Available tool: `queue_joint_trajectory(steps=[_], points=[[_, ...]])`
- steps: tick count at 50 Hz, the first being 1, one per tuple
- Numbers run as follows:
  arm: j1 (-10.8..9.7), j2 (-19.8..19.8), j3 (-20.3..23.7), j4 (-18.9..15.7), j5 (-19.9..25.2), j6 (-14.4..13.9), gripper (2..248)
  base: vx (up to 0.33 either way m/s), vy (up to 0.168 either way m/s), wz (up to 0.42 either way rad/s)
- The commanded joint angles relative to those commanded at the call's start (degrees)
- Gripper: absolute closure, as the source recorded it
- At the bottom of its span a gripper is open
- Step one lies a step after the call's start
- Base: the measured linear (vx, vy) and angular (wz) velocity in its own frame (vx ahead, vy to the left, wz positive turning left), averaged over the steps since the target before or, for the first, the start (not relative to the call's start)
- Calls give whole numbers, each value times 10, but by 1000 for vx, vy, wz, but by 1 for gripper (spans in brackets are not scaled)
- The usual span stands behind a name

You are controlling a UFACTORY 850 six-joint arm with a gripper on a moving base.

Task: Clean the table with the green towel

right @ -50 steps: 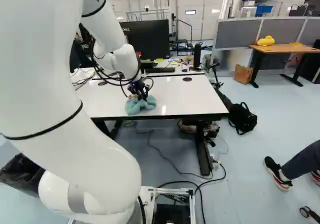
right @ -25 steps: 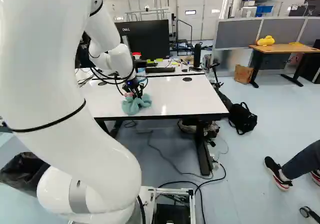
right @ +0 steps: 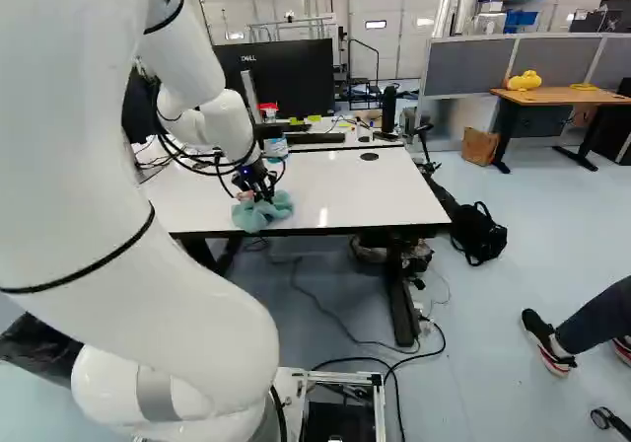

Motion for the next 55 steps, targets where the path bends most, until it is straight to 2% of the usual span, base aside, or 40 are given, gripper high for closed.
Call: queue_joint_trajectory(steps=[11,21,38,55], points=[[-8,33,32,0,0,0,215,0,0,0],[-28,52,50,0,0,0,215,0,0,0],[-72,53,51,0,0,0,215,0,0,0],[-115,33,33,0,0,0,215,0,0,0]])
